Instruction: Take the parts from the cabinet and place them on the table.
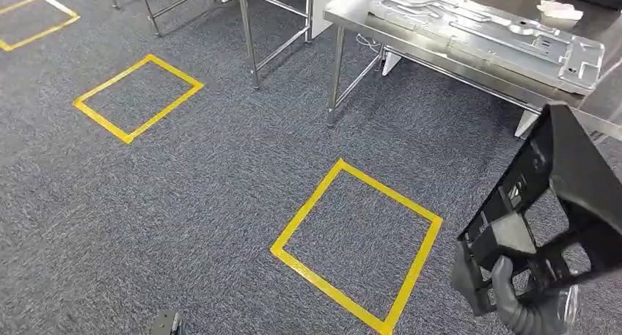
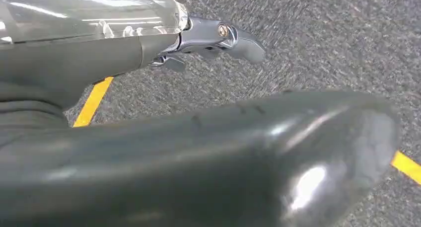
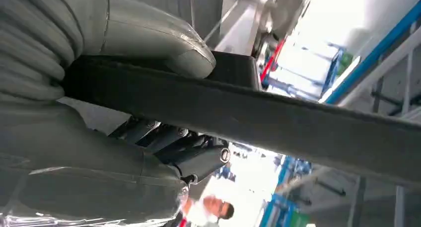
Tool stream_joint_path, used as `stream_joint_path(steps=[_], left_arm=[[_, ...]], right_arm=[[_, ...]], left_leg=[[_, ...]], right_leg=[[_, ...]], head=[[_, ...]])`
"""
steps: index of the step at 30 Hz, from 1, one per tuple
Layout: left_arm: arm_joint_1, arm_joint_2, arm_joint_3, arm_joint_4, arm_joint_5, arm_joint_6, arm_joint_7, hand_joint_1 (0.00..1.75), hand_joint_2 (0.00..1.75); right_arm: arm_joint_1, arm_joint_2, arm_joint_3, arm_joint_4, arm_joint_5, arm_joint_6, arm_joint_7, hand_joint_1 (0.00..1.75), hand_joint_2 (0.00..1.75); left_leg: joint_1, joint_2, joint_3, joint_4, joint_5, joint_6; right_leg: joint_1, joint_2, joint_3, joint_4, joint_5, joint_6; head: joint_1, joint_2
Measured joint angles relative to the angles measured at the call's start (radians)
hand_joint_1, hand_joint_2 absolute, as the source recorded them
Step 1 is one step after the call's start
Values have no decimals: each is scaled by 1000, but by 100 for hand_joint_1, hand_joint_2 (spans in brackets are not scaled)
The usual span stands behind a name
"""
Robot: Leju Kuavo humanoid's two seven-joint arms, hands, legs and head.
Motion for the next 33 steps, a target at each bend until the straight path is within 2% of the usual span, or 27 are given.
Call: stream_joint_path(steps=[1, 2, 4, 6, 7, 8, 9, 11, 12, 13, 14, 16, 17, 18, 19, 20, 22, 23, 24, 25, 26, 28, 29, 30, 31, 32, 33], left_arm=[[0, 0, 7, 1, 0, 3, 1, 0, 0], [-1, 1, 14, 2, 0, 5, 2, 0, 0], [-2, 5, 17, 3, -1, 6, 8, 0, 0], [-5, 5, 20, 3, -2, 8, 11, 0, 0], [-10, 7, 24, 3, -2, 9, 13, 0, 0], [-12, 7, 27, 3, -2, 9, 13, 0, 0], [-12, 7, 30, 3, -1, 9, 14, 0, 0], [-5, 8, 36, 4, 0, 9, 18, 0, 0], [-1, 8, 40, 5, 0, 9, 20, 0, 0], [1, 8, 42, 8, 3, 8, 21, 0, 0], [3, 9, 44, 8, 9, 8, 23, 0, 0], [4, 10, 53, 9, 18, 8, 24, 0, 0], [7, 11, 58, 13, 18, 8, 27, 0, 0], [7, 12, 59, 17, 17, 8, 27, 0, 0], [2, 11, 59, 16, 16, 7, 28, 0, 0], [-1, 12, 61, 16, 18, 7, 28, 0, 0], [5, 12, 66, 17, 20, 7, 29, 0, 0], [6, 12, 67, 17, 21, 7, 29, 0, 0], [6, 12, 69, 18, 21, 7, 29, 0, 0], [7, 12, 72, 18, 23, 7, 29, 0, 0], [7, 12, 76, 19, 31, 8, 29, 0, 0], [11, 12, 84, 21, 34, 7, 29, 0, 0], [13, 12, 86, 21, 34, 7, 29, 0, 0], [15, 12, 88, 21, 35, 7, 29, 0, 0], [17, 12, 90, 21, 35, 7, 29, 0, 0], [22, 12, 91, 22, 37, 8, 28, 0, 0], [22, 13, 93, 27, 37, 8, 28, 0, 0]], right_arm=[[-28, -14, 6, 5, -3, -16, 20, 175, 175], [-66, -28, 11, 14, -8, -22, 39, 175, 175], [-143, -64, 17, 39, -25, -10, 83, 175, 175], [-237, -101, 20, 75, -24, 13, 127, 175, 175], [-276, -116, 23, 87, -17, 20, 145, 175, 175], [-308, -122, 26, 95, -12, 22, 150, 175, 175], [-346, -132, 30, 108, -3, 26, 161, 175, 175], [-423, -146, 54, 153, 20, 42, 193, 175, 175], [-466, -156, 69, 178, 27, 59, 211, 175, 175], [-506, -168, 84, 207, 32, 79, 229, 175, 175], [-546, -178, 95, 231, 34, 94, 241, 175, 175], [-623, -190, 120, 289, 34, 119, 262, 175, 175], [-648, -194, 132, 316, 34, 124, 265, 175, 175], [-678, -200, 136, 334, 34, 127, 263, 175, 175], [-696, -201, 146, 348, 35, 129, 268, 175, 175], [-712, -208, 154, 361, 34, 136, 270, 175, 175], [-751, -216, 171, 385, 33, 154, 288, 175, 175], [-778, -220, 182, 407, 33, 161, 293, 175, 175], [-807, -222, 197, 434, 32, 165, 300, 175, 175], [-829, -225, 212, 463, 31, 168, 303, 175, 175], [-842, -230, 229, 492, 29, 169, 306, 175, 175], [-856, -238, 254, 531, 16, 166, 305, 175, 175], [-863, -244, 265, 545, 5, 158, 304, 175, 175], [-870, -252, 275, 559, -4, 146, 304, 175, 175], [-875, -258, 281, 572, -8, 136, 304, 175, 175], [-875, -263, 288, 589, -10, 125, 305, 175, 175], [-874, -266, 297, 610, -11, 116, 305, 175, 175]], left_leg=[[0, 4, 7, 0, -2, -3], [-4, 10, 6, -3, -5, -8], [-3, 16, 5, -4, -9, -19], [-4, 26, 21, -13, -14, -30], [-4, 20, 19, -1, -15, -35], [-5, 2, 3, 36, -20, -38], [-4, -8, -43, 113, -41, -38], [-4, -15, -160, 285, -82, -40], [-4, -17, -212, 334, -70, -41], [-4, -17, -236, 323, -32, -40], [-4, -17, -234, 271, 28, -37], [-7, -18, -195, 89, 175, -25], [-14, -22, -182, 76, 167, -17], [-14, -21, -167, 53, 153, -12], [-17, -20, -154, 31, 119, -8], [-19, -23, -151, 28, 112, 0], [-10, -25, -116, -2, 99, 10], [-10, -27, -98, -15, 94, 11], [-10, -26, -80, -27, 87, 14], [-9, -27, -59, -39, 78, 13], [-8, -28, -35, -49, 68, 13], [-6, -34, 11, -62, 42, 9], [-5, -37, 35, -64, 27, 7], [-4, -39, 59, -64, 9, 4], [-3, -41, 83, -64, -10, -2], [-3, -42, 95, -67, -30, -7], [-3, -40, 122, -53, -48, -15]], right_leg=[[2, -9, 46, -86, 28, -6], [10, -23, 60, -111, -2, -14], [17, -14, 58, -114, -5, -26], [18, -4, 61, -121, -8, -38], [2, 0, 80, -134, -4, -43], [4, 1, 93, -141, -9, -47], [7, -2, 103, -141, -15, -55], [10, 4, 122, -141, -33, -62], [11, 11, 136, -141, -45, -62], [11, 17, 153, -141, -59, -61], [11, 20, 173, -141, -74, -60], [11, 23, 215, -141, -107, -55], [10, 24, 224, -150, -123, -50], [17, 27, 227, -147, -129, -39], [14, 25, 228, -154, -133, -32], [13, 22, 241, -160, -128, -25], [12, 19, 200, -82, -82, -17], [12, 14, 162, -12, -56, -16], [10, 13, 111, 55, -57, -14], [9, 13, 62, 110, -85, -13], [8, 13, 21, 142, -133, -10], [3, 12, -32, 137, -210, -4], [-1, 11, -46, 99, -210, 1], [-6, 7, -51, 39, -174, 6], [-11, 1, -51, -31, -90, 8], [-15, -13, -52, -112, 70, 10], [-7, -22, -62, -132, 135, 4]], head=[[0, 0], [0, 0], [0, 0], [0, 0], [-1, 0], [-2, 0], [-2, 0], [-2, 0], [-2, 0], [-2, 0], [-2, 0], [-2, 0], [-1, 0], [-1, 0], [-2, 0], [-1, 0], [-1, 0], [-1, 0], [-1, 0], [-1, 0], [-1, 0], [-1, 0], [-1, 0], [-1, 0], [-1, 0], [-1, 0], [-6, 0]])
